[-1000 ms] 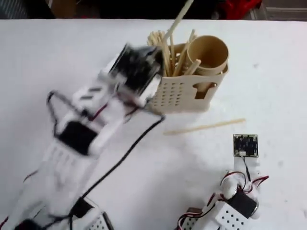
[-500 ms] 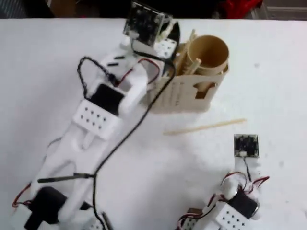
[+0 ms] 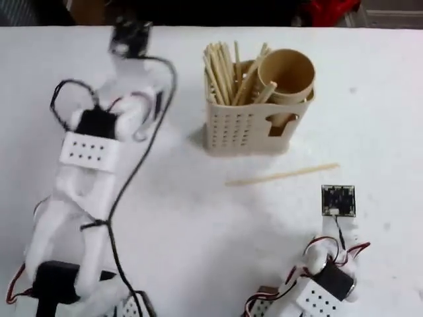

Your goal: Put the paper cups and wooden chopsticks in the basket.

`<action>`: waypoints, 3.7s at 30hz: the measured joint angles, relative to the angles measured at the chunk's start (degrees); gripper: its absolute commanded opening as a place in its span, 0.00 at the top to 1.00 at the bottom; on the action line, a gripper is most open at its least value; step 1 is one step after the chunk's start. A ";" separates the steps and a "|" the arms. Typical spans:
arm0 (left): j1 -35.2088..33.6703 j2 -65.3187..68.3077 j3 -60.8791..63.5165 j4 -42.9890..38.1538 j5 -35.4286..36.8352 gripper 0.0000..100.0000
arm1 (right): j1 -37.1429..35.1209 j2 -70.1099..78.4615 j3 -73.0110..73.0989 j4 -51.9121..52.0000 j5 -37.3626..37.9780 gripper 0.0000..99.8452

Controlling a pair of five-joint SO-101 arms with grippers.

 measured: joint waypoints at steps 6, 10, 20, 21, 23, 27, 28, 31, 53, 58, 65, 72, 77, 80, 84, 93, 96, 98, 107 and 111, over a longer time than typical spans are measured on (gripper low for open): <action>-3.78 0.00 21.10 -15.21 0.00 0.92 | -0.09 0.00 0.00 0.35 0.00 0.98; -3.69 0.00 34.02 -35.52 0.00 0.92 | -3.87 0.00 0.00 1.23 0.00 0.98; -3.69 -0.09 39.38 -50.55 0.00 0.92 | -14.33 0.00 0.00 -3.87 0.00 0.97; -3.69 -0.09 39.38 -50.55 0.00 0.92 | -14.33 0.00 -0.44 -5.80 0.44 0.97; -3.69 -0.09 39.38 -50.55 0.00 0.92 | -13.01 0.00 -1.67 -9.49 3.69 0.97; -3.69 -0.09 39.38 -50.55 0.00 0.92 | -10.46 0.18 -7.74 -13.01 9.05 0.92; -3.69 -0.09 39.38 -50.55 0.00 0.92 | -10.37 0.18 -9.05 -12.75 11.34 0.90; -3.69 -0.09 39.38 -50.55 0.00 0.92 | -11.34 0.18 -12.22 -10.11 20.66 0.87; -3.69 -0.09 39.38 -50.55 0.00 0.92 | -25.58 79.65 -64.35 7.21 45.71 0.79; -3.69 -0.09 39.38 -50.90 0.00 0.92 | -29.36 90.99 -65.67 4.04 50.73 0.77; -3.69 -0.09 39.38 -50.90 0.00 0.92 | -29.98 98.90 -65.67 -6.51 52.66 0.77; -3.69 -0.09 39.38 -50.90 0.00 0.92 | -32.97 106.99 -65.23 -17.32 52.66 0.77; -3.69 -0.09 39.38 -50.90 0.00 0.92 | -34.37 110.95 -65.32 -19.43 52.75 0.84; -3.69 -0.09 39.38 -50.90 0.00 0.92 | -34.46 111.47 -65.41 -20.40 52.75 0.96; -3.69 -0.09 39.38 -50.90 0.00 0.92 | -34.55 112.79 -66.11 -21.10 52.75 0.98; -3.69 -0.09 39.38 -50.90 0.00 0.92 | -30.68 111.38 -64.79 -18.11 46.51 0.98; -3.69 -0.09 39.38 -50.90 0.00 0.92 | -29.45 107.52 -61.01 -16.97 43.52 0.98; -3.69 -0.09 39.38 -50.90 0.00 0.92 | -29.10 103.12 -57.85 -16.97 40.53 0.98; -3.69 -0.09 39.38 -50.90 0.00 0.92 | -28.75 71.56 -50.99 -13.10 13.89 0.98; -3.69 -0.09 39.38 -50.90 0.00 0.92 | -32.70 56.62 -53.10 -7.91 1.05 0.98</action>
